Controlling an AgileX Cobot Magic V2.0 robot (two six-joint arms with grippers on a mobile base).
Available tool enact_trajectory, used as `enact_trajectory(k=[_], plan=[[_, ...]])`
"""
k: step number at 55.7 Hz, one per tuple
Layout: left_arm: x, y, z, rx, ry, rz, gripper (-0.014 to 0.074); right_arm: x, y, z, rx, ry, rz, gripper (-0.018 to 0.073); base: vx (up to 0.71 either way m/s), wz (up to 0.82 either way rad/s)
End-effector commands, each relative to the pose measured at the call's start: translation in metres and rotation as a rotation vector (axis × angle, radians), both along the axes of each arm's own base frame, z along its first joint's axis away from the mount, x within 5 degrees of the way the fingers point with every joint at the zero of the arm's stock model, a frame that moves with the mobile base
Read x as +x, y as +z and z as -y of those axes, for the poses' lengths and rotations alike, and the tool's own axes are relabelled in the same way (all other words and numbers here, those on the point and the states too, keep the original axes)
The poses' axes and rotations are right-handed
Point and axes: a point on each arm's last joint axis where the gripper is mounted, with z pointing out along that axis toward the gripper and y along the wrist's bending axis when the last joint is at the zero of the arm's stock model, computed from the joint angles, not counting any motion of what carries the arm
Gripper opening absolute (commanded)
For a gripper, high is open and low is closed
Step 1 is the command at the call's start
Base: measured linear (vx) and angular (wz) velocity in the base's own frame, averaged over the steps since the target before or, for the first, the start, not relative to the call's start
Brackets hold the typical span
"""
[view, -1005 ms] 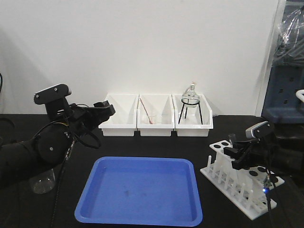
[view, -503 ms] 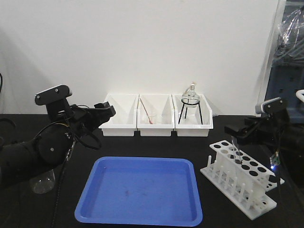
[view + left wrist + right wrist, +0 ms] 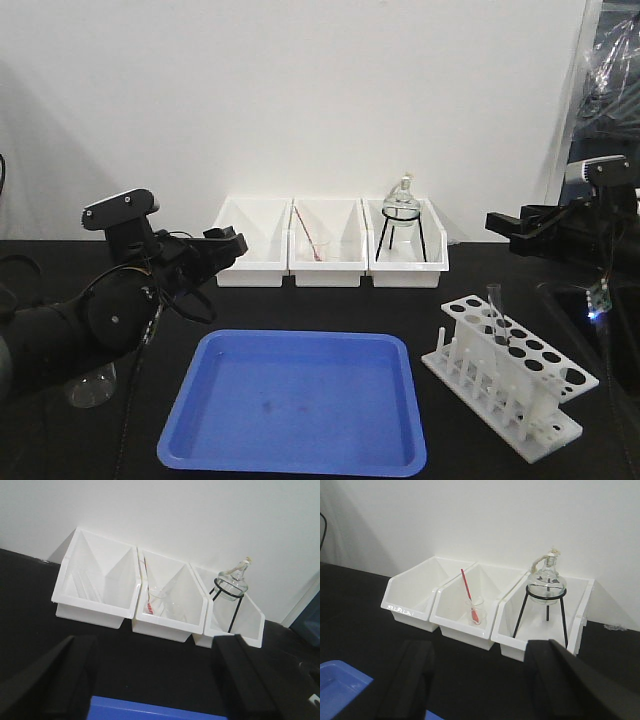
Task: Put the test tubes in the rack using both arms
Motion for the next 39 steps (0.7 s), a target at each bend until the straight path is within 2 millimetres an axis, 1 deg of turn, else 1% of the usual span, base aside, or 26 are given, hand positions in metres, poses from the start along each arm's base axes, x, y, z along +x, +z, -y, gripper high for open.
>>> enact_trajectory(k=[1, 13, 17, 22, 24, 25, 28, 31, 34, 35, 37, 39], plan=[[-0.007, 0.04, -0.005, -0.035, 0.029, 0.14, 0.0584, -0.01, 0.039, -0.003, 0.079, 0.008, 0.102, 0.0422, 0.0, 0.0], [-0.007, 0.04, -0.005, -0.031, 0.028, 0.141, 0.0584, -0.01, 0.039, -0.003, 0.079, 0.008, 0.102, 0.0383, 0.0, 0.0], [-0.008, 0.04, -0.005, 0.061, 0.023, 0.175, 0.0584, -0.01, 0.039, -0.003, 0.079, 0.008, 0.102, 0.0372, 0.0, 0.0], [-0.019, 0.046, -0.009, 0.107, 0.014, 0.185, 0.0576, -0.01, 0.039, -0.003, 0.079, 0.008, 0.102, 0.0359, 0.0, 0.0], [-0.028, 0.046, -0.01, 0.125, 0.0, 0.171, 0.0568, -0.01, 0.039, -0.003, 0.079, 0.008, 0.102, 0.0353, 0.0, 0.0], [-0.033, 0.049, -0.012, 0.127, -0.003, 0.174, 0.0561, -0.01, 0.039, -0.003, 0.079, 0.008, 0.102, 0.0351, 0.0, 0.0], [-0.047, 0.046, -0.017, 0.144, -0.017, 0.149, 0.0544, -0.01, 0.039, -0.003, 0.079, 0.008, 0.102, 0.0344, 0.0, 0.0], [-0.066, 0.043, -0.023, 0.185, -0.037, 0.142, 0.052, -0.01, 0.039, -0.003, 0.079, 0.008, 0.102, 0.0337, 0.0, 0.0], [-0.091, 0.04, -0.032, 0.239, -0.057, 0.148, 0.0484, -0.01, 0.039, -0.003, 0.079, 0.008, 0.102, 0.033, 0.0, 0.0], [-0.099, 0.043, -0.035, 0.255, -0.063, 0.166, 0.047, -0.01, 0.039, -0.003, 0.079, 0.008, 0.102, 0.0329, 0.0, 0.0], [-0.116, 0.038, -0.042, 0.291, -0.073, 0.167, 0.0442, -0.01, 0.039, -0.003, 0.079, 0.008, 0.102, 0.0326, 0.0, 0.0], [-0.135, 0.041, -0.049, 0.309, -0.08, 0.189, 0.0409, -0.01, 0.039, -0.003, 0.079, 0.008, 0.102, 0.0321, 0.0, 0.0]])
